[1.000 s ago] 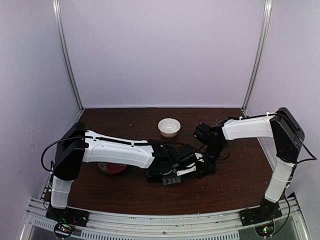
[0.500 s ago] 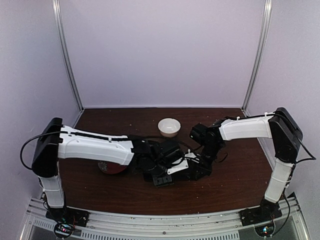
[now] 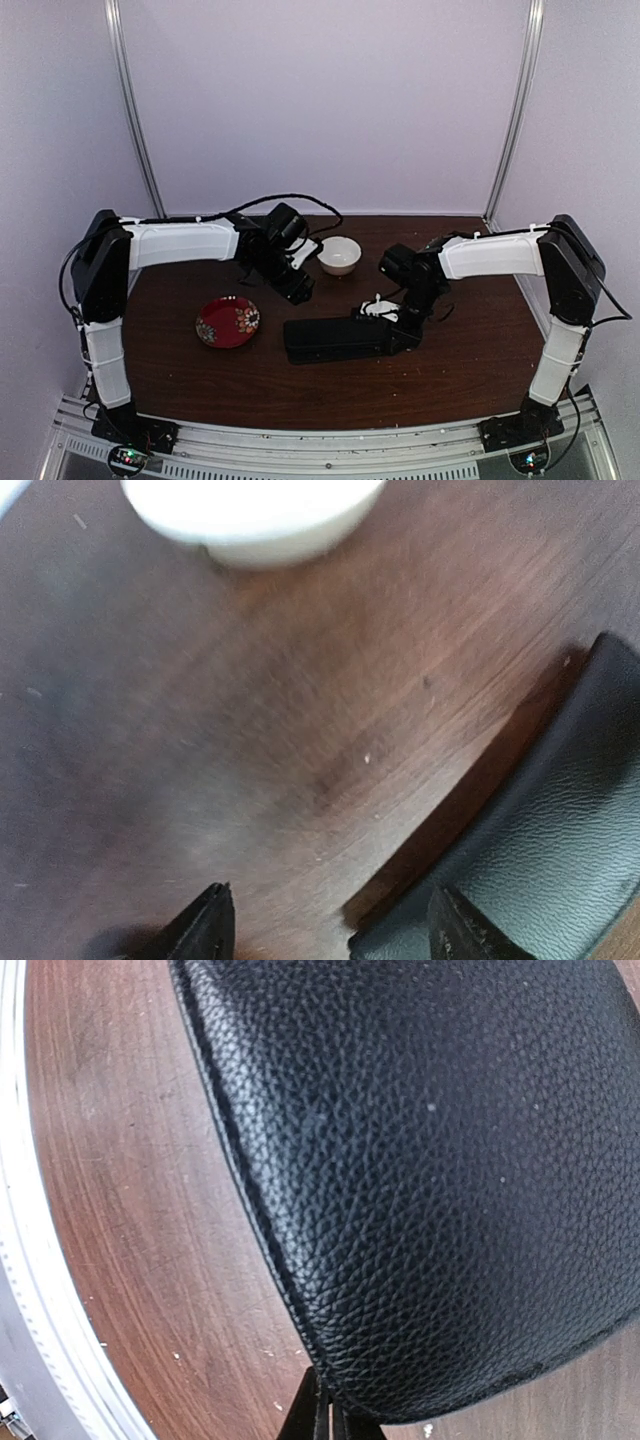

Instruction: Sort the hair-cutting tools

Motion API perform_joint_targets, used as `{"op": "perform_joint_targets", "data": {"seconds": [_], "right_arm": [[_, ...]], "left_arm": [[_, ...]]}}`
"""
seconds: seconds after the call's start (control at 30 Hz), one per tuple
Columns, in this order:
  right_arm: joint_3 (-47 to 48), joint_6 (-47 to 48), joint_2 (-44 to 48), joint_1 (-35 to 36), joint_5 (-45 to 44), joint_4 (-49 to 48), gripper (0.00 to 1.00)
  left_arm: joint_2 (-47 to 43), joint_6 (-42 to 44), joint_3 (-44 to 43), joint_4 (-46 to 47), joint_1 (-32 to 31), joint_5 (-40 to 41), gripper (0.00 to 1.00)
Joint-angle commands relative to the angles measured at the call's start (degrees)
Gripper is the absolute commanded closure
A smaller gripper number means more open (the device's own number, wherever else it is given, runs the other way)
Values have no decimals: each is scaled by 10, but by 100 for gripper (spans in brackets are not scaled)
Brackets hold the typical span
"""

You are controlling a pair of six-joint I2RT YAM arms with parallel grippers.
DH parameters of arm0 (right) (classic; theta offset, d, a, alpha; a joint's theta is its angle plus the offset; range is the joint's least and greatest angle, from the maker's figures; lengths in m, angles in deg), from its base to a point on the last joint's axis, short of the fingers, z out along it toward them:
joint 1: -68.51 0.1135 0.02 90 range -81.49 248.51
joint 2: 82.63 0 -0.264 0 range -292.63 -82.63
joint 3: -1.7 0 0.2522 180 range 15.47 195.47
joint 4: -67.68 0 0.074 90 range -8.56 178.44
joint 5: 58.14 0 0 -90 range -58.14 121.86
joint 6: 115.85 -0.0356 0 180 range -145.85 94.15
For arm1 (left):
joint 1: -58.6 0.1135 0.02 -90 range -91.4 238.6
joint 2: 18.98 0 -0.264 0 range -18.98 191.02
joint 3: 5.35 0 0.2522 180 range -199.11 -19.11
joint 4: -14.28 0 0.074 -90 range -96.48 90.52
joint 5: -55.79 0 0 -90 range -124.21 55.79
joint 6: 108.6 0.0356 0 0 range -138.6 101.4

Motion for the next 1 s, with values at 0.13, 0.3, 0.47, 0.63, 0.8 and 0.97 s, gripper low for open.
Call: {"op": "perform_joint_targets", "data": {"seconds": [0.13, 0.3, 0.47, 0.63, 0.8, 0.97], "right_arm": [[27, -16, -12, -12, -48, -19, 100], [64, -20, -33, -49, -64, -9, 100], [108, -23, -63, -84, -78, -2, 100], [133, -11, -90, -87, -89, 3, 100], [141, -1, -110, -88, -101, -1, 100], [126, 5, -101, -88, -116, -16, 100]], "left_arm": [[68, -40, -11, 7, 10, -139, 30], [76, -52, 26, 19, 12, -211, 32], [45, -68, 86, 62, 5, -273, 36], [31, -64, 103, 82, -41, -314, 38], [24, -60, 81, 53, -92, -245, 43], [-29, -36, 102, 30, -128, -106, 44]]}}
